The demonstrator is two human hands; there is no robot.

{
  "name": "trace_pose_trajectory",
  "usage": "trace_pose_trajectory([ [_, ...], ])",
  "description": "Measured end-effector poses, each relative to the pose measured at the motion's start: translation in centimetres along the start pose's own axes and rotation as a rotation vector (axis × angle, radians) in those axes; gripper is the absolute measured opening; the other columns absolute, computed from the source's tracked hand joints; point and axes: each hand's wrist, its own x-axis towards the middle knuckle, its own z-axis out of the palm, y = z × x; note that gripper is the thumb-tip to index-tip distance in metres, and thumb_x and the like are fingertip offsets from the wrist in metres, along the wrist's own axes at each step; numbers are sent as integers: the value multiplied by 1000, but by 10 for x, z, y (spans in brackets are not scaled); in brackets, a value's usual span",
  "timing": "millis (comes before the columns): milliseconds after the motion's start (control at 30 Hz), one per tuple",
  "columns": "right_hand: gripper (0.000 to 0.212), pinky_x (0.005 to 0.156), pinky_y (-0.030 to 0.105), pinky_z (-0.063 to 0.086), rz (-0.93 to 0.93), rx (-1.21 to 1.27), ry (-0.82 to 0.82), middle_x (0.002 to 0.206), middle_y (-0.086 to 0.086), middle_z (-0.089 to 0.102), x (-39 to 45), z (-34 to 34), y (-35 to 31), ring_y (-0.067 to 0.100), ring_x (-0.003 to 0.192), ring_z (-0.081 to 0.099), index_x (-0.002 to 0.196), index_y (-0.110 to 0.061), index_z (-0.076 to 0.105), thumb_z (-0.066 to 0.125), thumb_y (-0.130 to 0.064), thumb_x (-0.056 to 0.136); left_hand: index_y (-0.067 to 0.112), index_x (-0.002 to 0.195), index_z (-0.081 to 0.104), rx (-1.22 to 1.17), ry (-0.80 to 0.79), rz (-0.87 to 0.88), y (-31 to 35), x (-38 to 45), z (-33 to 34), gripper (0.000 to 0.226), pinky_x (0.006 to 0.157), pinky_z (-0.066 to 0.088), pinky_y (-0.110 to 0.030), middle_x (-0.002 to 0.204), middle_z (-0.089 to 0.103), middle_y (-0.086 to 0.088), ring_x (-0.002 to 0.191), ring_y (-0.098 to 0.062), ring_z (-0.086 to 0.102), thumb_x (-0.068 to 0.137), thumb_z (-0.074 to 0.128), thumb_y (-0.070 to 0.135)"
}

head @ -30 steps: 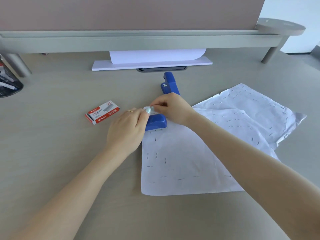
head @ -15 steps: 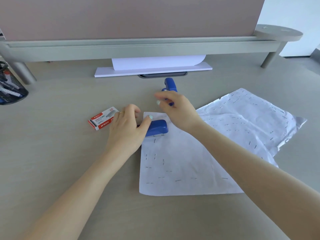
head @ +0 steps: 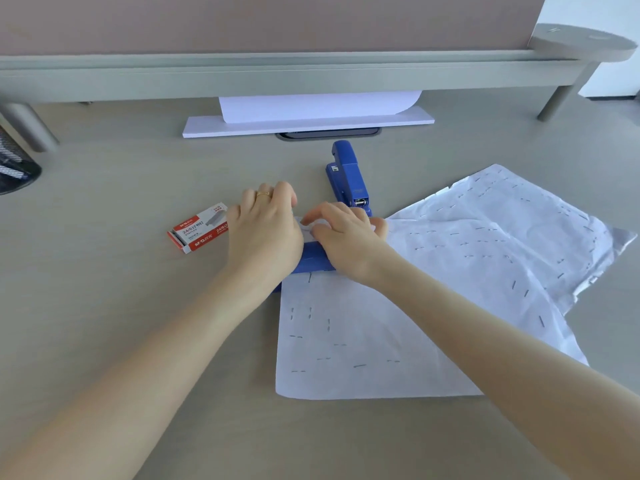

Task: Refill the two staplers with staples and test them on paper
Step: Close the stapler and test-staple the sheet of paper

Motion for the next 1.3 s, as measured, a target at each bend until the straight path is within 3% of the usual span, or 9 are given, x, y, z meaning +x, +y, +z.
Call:
trace_pose_trajectory([
  [233,37,106,57,-20,-143,-96,41,137,-15,37,-2,8,9,10,139,15,119,-26,48,22,-14,96,11,104,43,106,-75,105,1,4,2,24,75,21,-31,108,52,-8,101,-28,40,83,36,1],
  [367,45,105,59,-20,-159,-191,13,147,-15,27,2,12,15,12,143,6,129,-26,40,13,-21,94,10,94,49,144,-24,176,0,7,7,33,68,24,-34,93,57,-8,88,-32,48,73,23,8],
  [500,56,105,59,-20,-152,-208,40,148,-17,26,0,17,20,13,143,4,128,-26,38,3,-27,85,11,83,51,168,9,206,-1,7,15,16,61,27,-33,77,60,-6,72,-30,52,70,44,5],
  [800,39,106,61,-14,-25,-108,54,137,-14,39,-5,14,12,13,140,15,115,-23,47,16,-24,91,11,91,47,38,111,190,-2,3,14,31,67,25,-33,87,58,-6,82,-29,47,78,19,14],
  [933,29,110,52,-14,-13,21,143,120,-14,51,-12,2,0,8,130,28,109,-25,52,29,-37,95,11,89,47,-164,182,117,-2,-2,2,12,71,27,-31,88,58,-4,79,-21,43,91,35,8],
  [1033,24,113,44,-1,-29,85,213,103,-13,55,-15,-11,1,11,118,41,106,-24,55,35,-32,96,9,88,49,-263,182,74,-4,-12,-7,10,74,31,-31,84,58,-3,80,-23,48,91,41,11],
  [1133,28,107,39,26,-15,65,182,108,-3,63,-11,-22,11,21,110,51,111,-22,57,34,-17,95,14,90,54,-290,117,110,-11,-28,-13,32,78,34,-34,83,60,4,80,-19,50,87,38,42],
  [1233,36,101,42,37,-14,22,89,120,-3,62,-8,-27,22,23,113,50,115,-22,58,34,-9,92,22,103,56,-76,16,199,-18,-40,-14,57,77,30,-30,83,61,10,78,-16,48,74,34,65],
  [1300,37,101,41,36,-6,-31,55,123,-1,60,-13,-29,24,23,115,48,119,-23,56,34,-9,92,23,94,58,84,-26,210,-25,-44,-13,50,68,28,-29,76,61,9,75,-20,54,73,40,65],
])
